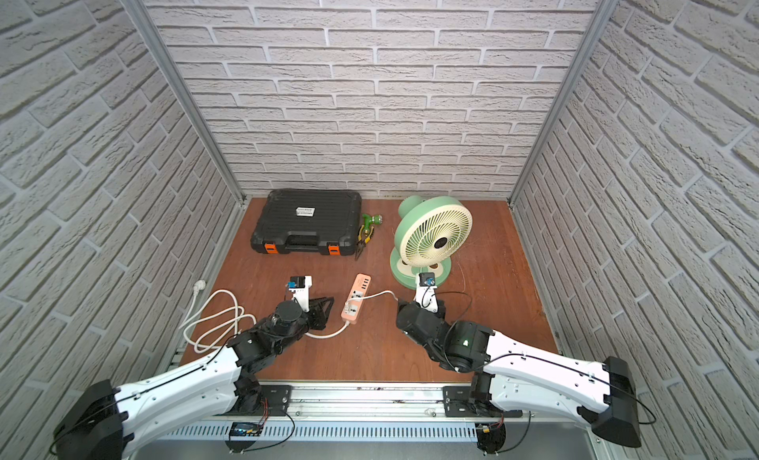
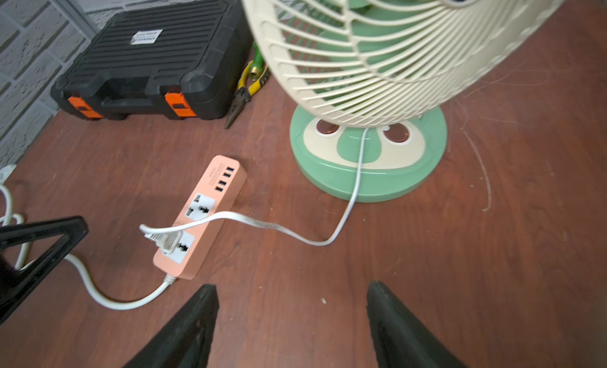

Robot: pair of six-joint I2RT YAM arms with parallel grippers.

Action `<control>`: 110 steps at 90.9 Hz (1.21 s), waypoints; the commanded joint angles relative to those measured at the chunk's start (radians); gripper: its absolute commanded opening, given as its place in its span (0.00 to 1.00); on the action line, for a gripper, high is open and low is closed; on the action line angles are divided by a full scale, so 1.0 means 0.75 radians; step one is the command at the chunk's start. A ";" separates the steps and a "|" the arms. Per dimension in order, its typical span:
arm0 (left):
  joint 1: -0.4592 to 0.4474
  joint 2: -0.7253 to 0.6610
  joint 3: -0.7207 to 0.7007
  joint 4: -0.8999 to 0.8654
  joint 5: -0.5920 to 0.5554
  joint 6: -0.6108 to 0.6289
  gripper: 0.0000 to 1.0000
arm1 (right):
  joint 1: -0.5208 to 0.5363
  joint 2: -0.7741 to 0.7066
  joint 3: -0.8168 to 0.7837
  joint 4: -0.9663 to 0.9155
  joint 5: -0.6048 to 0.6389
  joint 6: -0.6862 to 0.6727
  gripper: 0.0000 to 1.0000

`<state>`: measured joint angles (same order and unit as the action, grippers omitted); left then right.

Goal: Plug the desk fan into the power strip
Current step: Reset both arms

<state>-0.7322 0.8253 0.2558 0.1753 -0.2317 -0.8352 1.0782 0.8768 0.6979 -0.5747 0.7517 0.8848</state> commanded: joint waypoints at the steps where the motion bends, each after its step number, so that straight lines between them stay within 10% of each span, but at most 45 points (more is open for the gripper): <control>1: 0.015 -0.050 0.053 -0.070 -0.012 0.040 0.47 | -0.066 -0.082 -0.039 -0.094 0.137 0.116 0.76; 26: 0.021 -0.106 0.220 -0.355 -0.162 0.088 0.76 | -0.426 -0.123 -0.056 -0.129 -0.115 0.086 0.79; 47: 0.052 -0.050 0.482 -0.804 -0.649 0.035 0.97 | -0.711 -0.154 -0.078 -0.052 -0.249 0.042 0.87; 72: 0.197 0.060 0.631 -0.825 -0.916 0.085 0.98 | -0.978 -0.140 -0.048 -0.034 -0.370 -0.049 0.87; 110: 0.228 0.259 0.393 -0.304 -0.218 0.164 0.98 | -0.981 -0.123 -0.259 0.133 -0.594 -0.096 0.72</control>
<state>-0.5655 0.9440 0.5797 -0.2085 -0.6201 -0.7181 0.3466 0.7486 0.5262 -0.5552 0.3958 0.8391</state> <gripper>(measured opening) 0.983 0.728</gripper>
